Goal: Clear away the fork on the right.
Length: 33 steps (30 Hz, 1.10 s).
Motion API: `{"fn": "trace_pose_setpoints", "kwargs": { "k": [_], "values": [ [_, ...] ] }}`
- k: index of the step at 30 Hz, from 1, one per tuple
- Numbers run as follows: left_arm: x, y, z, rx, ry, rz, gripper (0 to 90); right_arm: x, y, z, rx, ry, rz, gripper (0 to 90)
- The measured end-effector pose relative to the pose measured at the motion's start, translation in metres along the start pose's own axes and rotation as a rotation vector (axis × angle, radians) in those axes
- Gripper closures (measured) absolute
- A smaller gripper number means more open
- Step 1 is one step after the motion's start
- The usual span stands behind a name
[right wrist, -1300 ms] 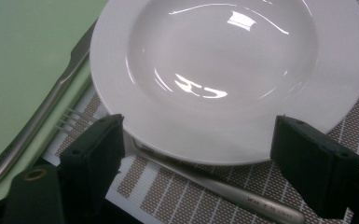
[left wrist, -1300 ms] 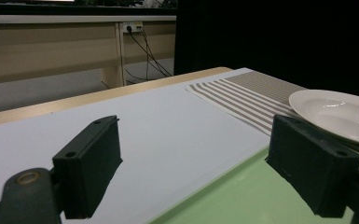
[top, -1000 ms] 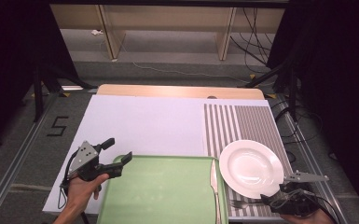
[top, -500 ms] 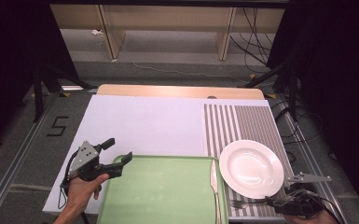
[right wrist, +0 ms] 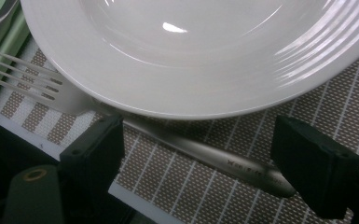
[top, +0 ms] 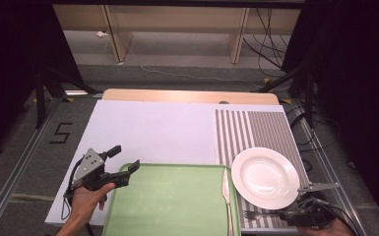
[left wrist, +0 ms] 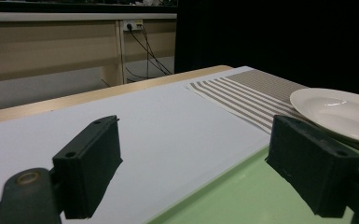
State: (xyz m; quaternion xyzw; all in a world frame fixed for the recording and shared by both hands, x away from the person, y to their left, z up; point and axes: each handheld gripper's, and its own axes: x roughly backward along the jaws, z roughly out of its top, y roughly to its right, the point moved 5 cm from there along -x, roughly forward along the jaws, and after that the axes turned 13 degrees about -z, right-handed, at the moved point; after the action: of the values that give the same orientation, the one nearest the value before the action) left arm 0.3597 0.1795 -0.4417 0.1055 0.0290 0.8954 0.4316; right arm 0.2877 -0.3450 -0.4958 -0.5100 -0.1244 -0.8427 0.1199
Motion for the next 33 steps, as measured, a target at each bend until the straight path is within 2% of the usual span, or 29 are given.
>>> {"fn": "trace_pose_setpoints", "kwargs": {
  "k": [1, 5, 6, 8, 9, 11, 13, 14, 15, 16, 17, 20, 21, 24, 26, 28, 29, 30, 31, 32, 33],
  "values": [
    [0.000, 0.000, 0.000, 0.000, 0.000, 0.000, 16.6, -0.002, -0.001, 0.000, -0.002, 0.006, 0.001, 18.8],
    [0.000, 0.000, 0.000, -0.001, -0.001, -0.002, 16.5, -0.004, -0.005, -0.001, 0.007, -0.046, 0.013, 19.0],
    [0.000, 0.000, 0.000, -0.001, -0.001, -0.002, 16.5, -0.006, -0.005, -0.001, 0.025, -0.044, 0.009, 19.2],
    [0.000, 0.000, 0.000, -0.001, -0.001, -0.002, 16.6, -0.009, -0.008, 0.000, 0.015, -0.042, 0.018, 19.4],
    [0.000, 0.000, 0.000, 0.000, -0.001, -0.001, 16.5, -0.007, -0.010, -0.001, -0.003, -0.077, 0.016, 19.5],
    [0.000, 0.000, 0.000, 0.001, 0.000, 0.000, 16.5, -0.009, -0.010, -0.002, 0.015, -0.068, 0.015, 19.8],
    [0.000, 0.000, 0.000, 0.001, -0.001, 0.001, 16.5, -0.007, -0.011, -0.002, 0.000, -0.081, 0.019, 20.0],
    [0.000, 0.000, 0.000, 0.002, 0.000, 0.001, 16.5, -0.007, -0.011, -0.002, 0.007, -0.083, 0.014, 20.3],
    [0.000, 0.000, 0.000, 0.001, 0.000, 0.001, 16.5, -0.009, -0.008, -0.002, 0.061, -0.061, 0.013, 20.8],
    [0.000, 0.000, 0.000, 0.001, 0.001, 0.001, 16.6, -0.006, -0.012, -0.003, 0.032, -0.096, 0.014, 21.1],
    [0.000, 0.000, 0.000, 0.001, 0.002, 0.001, 16.5, -0.007, -0.012, -0.003, 0.056, -0.083, 0.014, 21.8],
    [0.000, 0.000, 0.000, 0.001, 0.000, 0.000, 16.5, -0.003, -0.018, -0.006, 0.068, -0.134, -0.001, 26.1],
    [0.000, 0.000, 0.000, 0.001, -0.001, 0.001, 16.5, -0.004, -0.018, -0.005, 0.104, -0.116, -0.010, 28.0],
    [0.000, 0.000, 0.000, 0.000, -0.001, 0.001, 16.5, -0.003, -0.022, -0.006, 0.179, -0.130, -0.031, 34.1],
    [0.000, 0.000, 0.000, -0.001, -0.001, 0.000, 16.5, -0.002, -0.025, -0.006, 0.205, -0.136, -0.036, 37.9],
    [0.000, 0.000, 0.000, 0.000, 0.000, 0.001, 16.5, 0.000, -0.027, -0.006, 0.181, -0.161, -0.052, 42.1],
    [-0.001, 0.000, -0.001, -0.001, 0.003, -0.005, 16.6, -0.002, -0.024, -0.005, 0.205, -0.140, -0.061, 44.2],
    [-0.001, 0.000, -0.001, -0.001, -0.004, 0.001, 16.6, 0.001, -0.027, -0.006, 0.171, -0.173, -0.064, 45.2],
    [-0.001, 0.000, -0.001, -0.002, -0.004, 0.000, 16.5, 0.000, -0.026, -0.006, 0.181, -0.170, -0.067, 45.9],
    [-0.001, 0.000, -0.001, -0.002, -0.004, 0.000, 16.5, -0.002, -0.025, -0.004, 0.208, -0.145, -0.072, 47.1],
    [-0.001, 0.000, -0.001, -0.001, -0.003, 0.000, 16.5, -0.001, -0.026, -0.005, 0.202, -0.165, -0.084, 47.8]
  ]
}}
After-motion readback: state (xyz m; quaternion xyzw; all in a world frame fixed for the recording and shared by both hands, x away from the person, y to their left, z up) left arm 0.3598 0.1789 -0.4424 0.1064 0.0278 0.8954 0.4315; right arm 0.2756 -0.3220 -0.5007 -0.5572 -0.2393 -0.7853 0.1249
